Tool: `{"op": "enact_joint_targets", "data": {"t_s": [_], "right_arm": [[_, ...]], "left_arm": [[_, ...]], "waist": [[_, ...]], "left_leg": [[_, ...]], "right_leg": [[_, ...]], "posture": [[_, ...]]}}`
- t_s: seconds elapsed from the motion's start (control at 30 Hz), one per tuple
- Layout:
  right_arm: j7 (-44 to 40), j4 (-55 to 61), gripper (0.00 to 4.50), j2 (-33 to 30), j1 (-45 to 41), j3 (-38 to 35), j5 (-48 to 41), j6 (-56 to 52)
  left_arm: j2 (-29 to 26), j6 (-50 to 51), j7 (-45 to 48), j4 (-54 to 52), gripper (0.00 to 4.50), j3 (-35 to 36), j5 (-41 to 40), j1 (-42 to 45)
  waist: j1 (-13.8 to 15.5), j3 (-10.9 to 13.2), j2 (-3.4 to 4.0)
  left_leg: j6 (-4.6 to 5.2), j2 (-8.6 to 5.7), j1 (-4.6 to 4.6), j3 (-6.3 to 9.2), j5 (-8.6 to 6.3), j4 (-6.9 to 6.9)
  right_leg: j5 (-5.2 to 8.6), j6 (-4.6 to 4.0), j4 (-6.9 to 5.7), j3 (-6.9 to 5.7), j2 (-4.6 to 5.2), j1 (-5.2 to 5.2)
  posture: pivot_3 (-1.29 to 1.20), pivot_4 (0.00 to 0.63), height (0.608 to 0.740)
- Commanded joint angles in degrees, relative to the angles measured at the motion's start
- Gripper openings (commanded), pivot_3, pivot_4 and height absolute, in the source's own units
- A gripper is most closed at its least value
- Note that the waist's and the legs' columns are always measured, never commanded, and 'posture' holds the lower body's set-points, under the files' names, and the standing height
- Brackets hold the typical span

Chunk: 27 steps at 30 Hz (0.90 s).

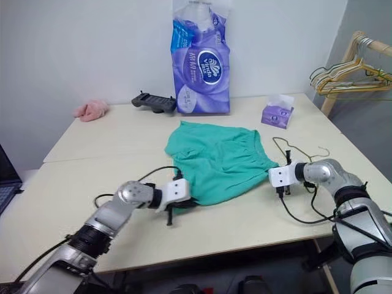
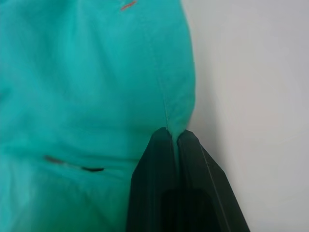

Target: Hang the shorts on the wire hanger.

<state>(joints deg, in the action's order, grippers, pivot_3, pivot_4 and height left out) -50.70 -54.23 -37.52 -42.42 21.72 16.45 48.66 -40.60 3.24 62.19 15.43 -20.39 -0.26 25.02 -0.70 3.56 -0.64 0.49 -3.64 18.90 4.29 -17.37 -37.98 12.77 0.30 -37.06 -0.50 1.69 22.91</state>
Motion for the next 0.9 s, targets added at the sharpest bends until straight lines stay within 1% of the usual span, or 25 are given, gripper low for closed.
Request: {"op": "enact_joint_targets", "data": {"t_s": [0.03, 0.1, 0.17, 0.23, 0.27, 0.3, 0.33, 0.43, 0.63, 0.77, 0.9], "right_arm": [[-11.15, 25.44, 0.00, -2.37, 9.83, -2.39, -16.36, -14.31], [-13.77, 39.91, 0.00, -4.16, 16.37, -2.75, -21.60, -24.37], [-15.50, 51.94, 0.00, -6.03, 21.17, -2.73, -24.71, -33.47], [-16.20, 59.81, 0.00, -7.37, 23.62, -2.79, -25.99, -39.76], [-16.35, 61.93, 0.00, -7.88, 24.18, -2.85, -25.99, -41.64], [-16.35, 63.23, 0.00, -8.24, 24.50, -2.95, -25.89, -42.94], [-16.94, 64.27, 0.00, -9.20, 25.13, -2.78, -25.47, -43.73], [-18.20, 66.42, 0.00, -11.46, 27.61, -2.40, -24.54, -45.00], [-19.51, 67.24, 0.00, -13.35, 31.25, -1.41, -23.63, -47.15], [-20.95, 67.41, 0.00, -14.69, 32.98, -1.09, -23.47, -49.47], [-20.84, 68.37, 0.00, -14.10, 33.35, -1.17, -23.94, -51.61]], "left_arm": [[-11.64, -0.11, 12.81, -3.50, 0.05, 4.66, -4.57, -4.39], [-19.29, -2.33, 19.05, -5.55, 0.05, 4.74, -4.77, -8.62], [-25.10, -2.13, 23.35, -9.72, 0.05, 5.66, -7.04, -13.69], [-28.48, -0.79, 25.47, -14.01, 0.05, 6.78, -9.25, -17.68], [-29.19, -0.29, 25.77, -15.38, 0.05, 7.09, -9.76, -18.70], [-29.52, 0.07, 25.76, -16.25, 0.05, 7.28, -9.98, -19.24], [-28.81, 0.78, 24.78, -16.63, 0.05, 7.17, -9.78, -18.89], [-26.56, 2.29, 22.63, -17.04, 0.05, 6.50, -8.97, -17.57], [-24.99, 2.03, 21.08, -17.66, 0.05, 5.00, -6.76, -18.87], [-24.40, 1.75, 21.24, -18.52, 0.05, 4.38, -5.97, -19.37], [-24.63, 2.11, 22.03, -19.63, 0.05, 4.10, -6.29, -20.18]], "waist": [[0.02, 0.01, 0.03], [0.09, 0.07, 0.14], [0.63, 0.16, 0.30], [1.28, 0.18, 0.30], [1.63, 0.16, 0.25], [2.00, 0.18, 0.23], [2.38, 0.17, 0.15], [3.67, 0.19, 0.09], [3.48, 0.18, -0.07], [3.38, 0.19, -0.07], [3.41, 0.19, -0.09]], "left_leg": [[-0.06, 0.07, 0.09, -0.02, -0.04, 0.01], [-0.17, 0.14, 0.20, -0.01, -0.13, 0.04], [-0.21, 0.20, 0.22, -0.02, -0.30, 0.09], [-0.15, 0.20, 0.27, -0.02, -0.37, 0.05], [-0.13, 0.20, 0.28, -0.03, -0.39, 0.02], [-0.12, 0.20, 0.27, -0.04, -0.40, 0.00], [-0.11, 0.19, 0.22, -0.07, -0.40, -0.02], [-0.11, 0.18, 0.10, -0.04, -0.40, -0.11], [-0.11, 0.32, 0.08, -0.11, -0.39, -0.09], [-0.12, 0.36, 0.13, -0.16, -0.40, -0.03], [-0.12, 0.35, 0.14, -0.17, -0.40, -0.04]], "right_leg": [[0.02, -0.04, -0.02, 0.01, -0.04, 0.14], [0.07, -0.13, -0.13, 0.01, -0.08, 0.35], [0.16, -0.22, -0.11, 0.00, -0.12, 0.41], [0.18, -0.20, -0.01, -0.01, -0.12, 0.40], [0.26, -0.12, 0.06, -0.02, -0.12, 0.38], [0.42, 0.12, 0.10, -0.03, -0.12, 0.34], [0.47, 0.19, 0.11, -0.02, -0.12, 0.29], [0.57, 0.04, 0.06, -0.13, -0.12, 0.16], [0.43, 0.28, -0.03, -0.06, -0.30, 0.19], [0.44, 0.25, 0.01, -0.01, -0.33, 0.27], [0.44, 0.25, 0.05, 0.00, -0.33, 0.27]], "posture": [[0.03, 0.035, 0.740], [0.04, 0.034, 0.740], [0.04, 0.030, 0.740], [0.04, 0.023, 0.740], [0.04, 0.023, 0.740], [0.04, 0.016, 0.740], [0.04, 0.015, 0.740], [0.04, 0.011, 0.740], [0.04, 0.013, 0.740], [0.04, 0.012, 0.740], [0.04, 0.012, 0.740]]}}
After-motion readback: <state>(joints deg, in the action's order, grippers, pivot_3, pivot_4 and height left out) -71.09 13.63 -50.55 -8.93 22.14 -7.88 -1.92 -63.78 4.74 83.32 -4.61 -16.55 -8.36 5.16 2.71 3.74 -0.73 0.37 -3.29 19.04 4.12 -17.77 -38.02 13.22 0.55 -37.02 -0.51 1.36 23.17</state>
